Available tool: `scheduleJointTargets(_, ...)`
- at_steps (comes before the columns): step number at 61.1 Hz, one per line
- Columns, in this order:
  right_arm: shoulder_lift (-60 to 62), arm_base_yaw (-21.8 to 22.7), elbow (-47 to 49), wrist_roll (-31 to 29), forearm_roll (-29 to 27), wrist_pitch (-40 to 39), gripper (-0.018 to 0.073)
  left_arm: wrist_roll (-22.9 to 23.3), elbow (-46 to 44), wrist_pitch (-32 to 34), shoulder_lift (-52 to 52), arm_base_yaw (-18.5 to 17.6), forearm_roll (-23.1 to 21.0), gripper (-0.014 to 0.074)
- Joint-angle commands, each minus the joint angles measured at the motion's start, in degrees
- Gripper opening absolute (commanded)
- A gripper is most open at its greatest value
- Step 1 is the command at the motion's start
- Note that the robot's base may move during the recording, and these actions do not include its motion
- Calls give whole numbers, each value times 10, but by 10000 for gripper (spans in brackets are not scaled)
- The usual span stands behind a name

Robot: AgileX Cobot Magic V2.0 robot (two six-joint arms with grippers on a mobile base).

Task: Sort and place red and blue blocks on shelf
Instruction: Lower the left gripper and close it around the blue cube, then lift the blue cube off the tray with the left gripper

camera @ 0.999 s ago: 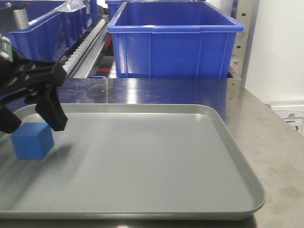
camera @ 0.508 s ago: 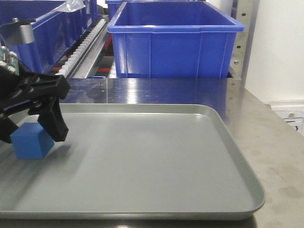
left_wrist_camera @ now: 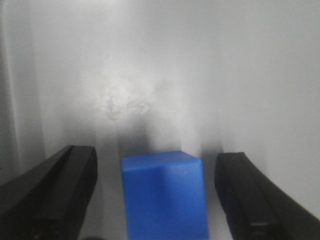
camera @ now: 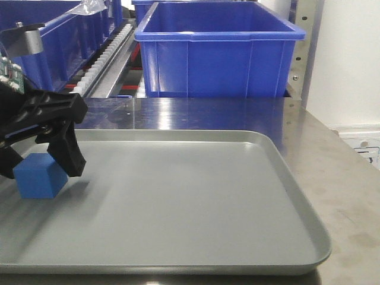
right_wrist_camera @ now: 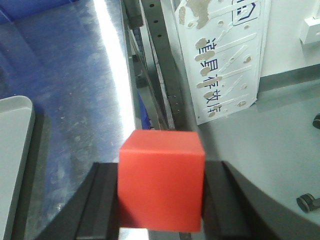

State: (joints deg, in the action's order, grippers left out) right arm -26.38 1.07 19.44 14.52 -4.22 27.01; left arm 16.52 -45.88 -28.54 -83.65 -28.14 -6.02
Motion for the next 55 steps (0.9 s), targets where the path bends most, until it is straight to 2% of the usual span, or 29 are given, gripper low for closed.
scheduleJointTargets(1, -1, 3, 15, -4, 2, -47, 67, 8, -18, 24, 15, -4, -4, 533)
scheduleJointTargets(19, -1, 3, 15, -4, 2, -47, 67, 8, -18, 23, 15, -4, -4, 509)
scheduleJointTargets(53, -1, 3, 15, -4, 2, -47, 67, 8, -18, -4, 19, -4, -5, 124)
scheduleJointTargets(55, -1, 3, 15, -4, 2, -47, 67, 8, -18, -4, 21, -4, -5, 125)
